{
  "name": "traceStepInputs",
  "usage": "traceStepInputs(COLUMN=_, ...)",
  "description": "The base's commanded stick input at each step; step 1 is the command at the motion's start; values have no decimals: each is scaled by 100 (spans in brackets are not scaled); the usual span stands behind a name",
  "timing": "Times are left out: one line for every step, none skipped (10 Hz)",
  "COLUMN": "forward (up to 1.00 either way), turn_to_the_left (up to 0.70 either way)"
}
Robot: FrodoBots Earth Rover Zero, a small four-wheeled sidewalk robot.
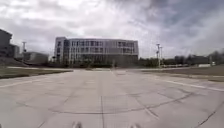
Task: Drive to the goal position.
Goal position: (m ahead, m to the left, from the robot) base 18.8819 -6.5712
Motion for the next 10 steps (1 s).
traceStepInputs(forward=70, turn_to_the_left=0)
traceStepInputs(forward=70, turn_to_the_left=0)
traceStepInputs(forward=70, turn_to_the_left=0)
traceStepInputs(forward=70, turn_to_the_left=0)
traceStepInputs(forward=70, turn_to_the_left=0)
traceStepInputs(forward=70, turn_to_the_left=0)
traceStepInputs(forward=70, turn_to_the_left=0)
traceStepInputs(forward=70, turn_to_the_left=0)
traceStepInputs(forward=70, turn_to_the_left=0)
traceStepInputs(forward=70, turn_to_the_left=0)
